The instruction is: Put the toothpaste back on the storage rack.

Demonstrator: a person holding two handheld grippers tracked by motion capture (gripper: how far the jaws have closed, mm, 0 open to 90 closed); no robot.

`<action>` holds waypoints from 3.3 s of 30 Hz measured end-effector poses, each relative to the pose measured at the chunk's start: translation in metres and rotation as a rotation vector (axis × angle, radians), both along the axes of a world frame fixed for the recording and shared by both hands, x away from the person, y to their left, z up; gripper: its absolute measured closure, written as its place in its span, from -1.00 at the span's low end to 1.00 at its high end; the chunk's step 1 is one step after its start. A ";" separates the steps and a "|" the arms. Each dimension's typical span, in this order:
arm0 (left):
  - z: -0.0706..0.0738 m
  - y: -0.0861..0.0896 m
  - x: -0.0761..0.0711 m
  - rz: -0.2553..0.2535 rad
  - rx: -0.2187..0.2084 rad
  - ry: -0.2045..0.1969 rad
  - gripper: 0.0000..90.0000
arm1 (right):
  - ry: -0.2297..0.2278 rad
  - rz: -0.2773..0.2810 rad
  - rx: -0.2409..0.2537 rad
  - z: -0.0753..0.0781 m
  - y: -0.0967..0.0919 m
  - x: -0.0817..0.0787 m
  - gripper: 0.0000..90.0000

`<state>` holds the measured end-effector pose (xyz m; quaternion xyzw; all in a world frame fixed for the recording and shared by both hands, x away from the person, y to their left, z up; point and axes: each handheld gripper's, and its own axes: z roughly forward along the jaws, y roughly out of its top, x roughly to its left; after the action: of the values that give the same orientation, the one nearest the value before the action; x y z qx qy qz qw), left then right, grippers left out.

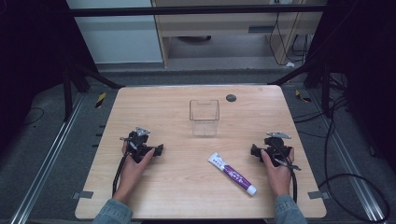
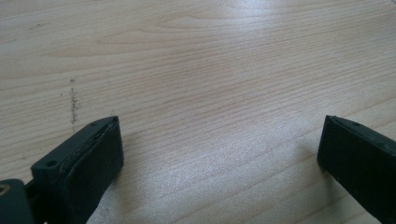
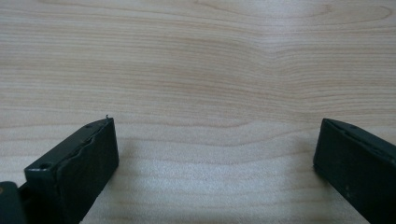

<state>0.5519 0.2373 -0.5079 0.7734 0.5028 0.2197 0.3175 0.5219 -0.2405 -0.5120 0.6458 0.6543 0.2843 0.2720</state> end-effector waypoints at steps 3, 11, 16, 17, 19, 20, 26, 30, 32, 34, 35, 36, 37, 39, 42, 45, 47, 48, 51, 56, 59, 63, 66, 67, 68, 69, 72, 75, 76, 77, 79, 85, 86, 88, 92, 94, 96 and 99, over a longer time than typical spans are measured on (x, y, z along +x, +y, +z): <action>0.000 0.000 0.000 -0.001 0.001 0.000 -1.00 | 0.001 0.004 0.001 0.000 0.000 0.000 -0.99; 0.000 0.000 0.000 0.000 -0.001 -0.001 -1.00 | 0.011 0.064 -0.005 0.001 -0.005 -0.002 -0.96; 0.000 0.000 0.000 -0.001 0.002 0.000 -1.00 | -0.004 0.118 -0.004 0.012 -0.006 -0.009 -0.72; 0.000 0.000 0.000 0.000 0.002 0.000 -1.00 | -0.020 0.144 -0.021 0.016 -0.004 -0.014 -0.72; 0.000 0.000 0.000 -0.001 0.002 0.001 -1.00 | -0.031 0.188 -0.043 0.025 0.000 -0.021 -0.72; 0.000 0.000 0.000 0.000 0.002 0.000 -1.00 | -0.034 0.207 -0.047 0.029 0.002 -0.025 -0.71; 0.000 0.000 0.000 -0.003 0.003 0.001 -1.00 | -0.010 0.320 -0.046 0.054 0.017 -0.045 -0.66; 0.000 0.000 0.000 -0.004 0.004 0.002 -1.00 | 0.014 0.393 -0.034 0.069 0.031 -0.054 -0.63; 0.000 0.000 0.000 -0.004 0.004 0.001 -1.00 | 0.022 0.415 -0.040 0.071 0.034 -0.055 -0.60; 0.000 0.000 0.000 -0.004 0.004 0.001 -1.00 | 0.036 0.449 -0.088 0.074 0.041 -0.057 -0.48; 0.000 0.000 0.000 -0.004 0.004 0.001 -1.00 | 0.041 0.458 -0.104 0.075 0.044 -0.058 -0.41; 0.000 0.000 0.000 -0.004 0.004 0.002 -1.00 | 0.051 0.476 -0.109 0.075 0.048 -0.058 -0.33; 0.000 0.000 0.000 -0.004 0.004 0.002 -1.00 | 0.058 0.489 -0.108 0.075 0.051 -0.058 -0.30; 0.000 0.000 0.000 -0.004 0.004 0.002 -1.00 | 0.063 0.499 -0.111 0.074 0.054 -0.058 -0.28; 0.000 0.000 0.000 -0.004 0.004 0.002 -1.00 | 0.086 0.532 -0.115 0.073 0.064 -0.058 -0.23; 0.000 0.000 0.000 -0.004 0.004 0.001 -1.00 | 0.096 0.544 -0.112 0.071 0.069 -0.057 -0.21; 0.000 0.000 0.000 -0.003 0.002 0.001 -1.00 | 0.130 0.566 -0.110 0.070 0.078 -0.055 -0.19; 0.000 0.000 0.000 -0.003 0.002 0.001 -1.00 | 0.130 0.566 -0.110 0.070 0.078 -0.055 -0.19; 0.000 0.000 0.000 -0.003 0.000 0.002 -1.00 | 0.148 0.594 -0.119 0.070 0.088 -0.053 -0.22; 0.000 0.000 0.000 -0.005 0.001 0.001 -1.00 | 0.171 0.633 -0.141 0.073 0.104 -0.048 -0.24; 0.000 0.000 0.000 -0.005 0.000 0.001 -1.00 | 0.189 0.643 -0.155 0.073 0.110 -0.046 -0.25; 0.000 0.000 0.000 -0.005 -0.002 0.000 -1.00 | 0.215 0.662 -0.160 0.072 0.117 -0.045 -0.22; 0.000 0.000 0.000 -0.005 -0.003 0.000 -1.00 | 0.238 0.677 -0.174 0.071 0.122 -0.042 -0.20; 0.000 0.000 0.000 -0.005 -0.003 0.000 -1.00 | 0.238 0.677 -0.174 0.071 0.122 -0.042 -0.20; 0.000 0.000 0.000 -0.005 -0.003 0.000 -1.00 | 0.253 0.683 -0.173 0.070 0.125 -0.039 -0.19; 0.000 0.000 0.000 -0.005 -0.003 -0.001 -1.00 | 0.265 0.683 -0.171 0.068 0.127 -0.038 -0.19; 0.000 0.000 0.000 -0.005 -0.003 0.000 -1.00 | 0.288 0.702 -0.172 0.064 0.133 -0.036 -0.17; 0.000 0.000 0.000 -0.005 -0.003 0.000 -1.00 | 0.313 0.708 -0.182 0.059 0.138 -0.034 -0.14; 0.000 0.000 0.000 -0.005 -0.003 0.000 -1.00 | 0.323 0.704 -0.186 0.058 0.140 -0.034 -0.14; 0.000 0.000 0.000 -0.005 -0.003 0.000 -1.00 | 0.326 0.711 -0.194 0.056 0.140 -0.033 -0.13; 0.000 0.000 0.000 -0.005 -0.003 0.000 -1.00 | 0.344 0.712 -0.192 0.054 0.141 -0.031 -0.10; 0.000 0.000 0.001 -0.005 -0.003 0.000 -1.00 | 0.384 0.698 -0.183 0.049 0.144 -0.027 -0.07; 0.000 0.000 0.001 -0.005 -0.003 -0.001 -1.00 | 0.384 0.706 -0.185 0.048 0.144 -0.026 -0.06; 0.000 0.000 0.001 -0.005 -0.003 0.000 -1.00 | 0.394 0.701 -0.178 0.048 0.144 -0.026 -0.04; 0.000 0.000 0.001 -0.005 -0.003 0.000 -1.00 | 0.402 0.705 -0.172 0.046 0.144 -0.023 0.03; 0.000 0.000 0.001 -0.005 -0.003 0.000 -1.00 | 0.413 0.700 -0.169 0.045 0.146 -0.023 0.04; 0.000 0.000 0.001 -0.005 -0.003 0.000 -1.00 | 0.419 0.710 -0.173 0.043 0.146 -0.021 0.05; 0.000 0.000 0.001 -0.005 -0.003 0.000 -1.00 | 0.424 0.708 -0.171 0.042 0.147 -0.021 0.06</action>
<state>0.5524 0.2375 -0.5079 0.7741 0.5012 0.2182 0.3194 0.5012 -0.0931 -0.4701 0.4006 0.8985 0.1655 0.0695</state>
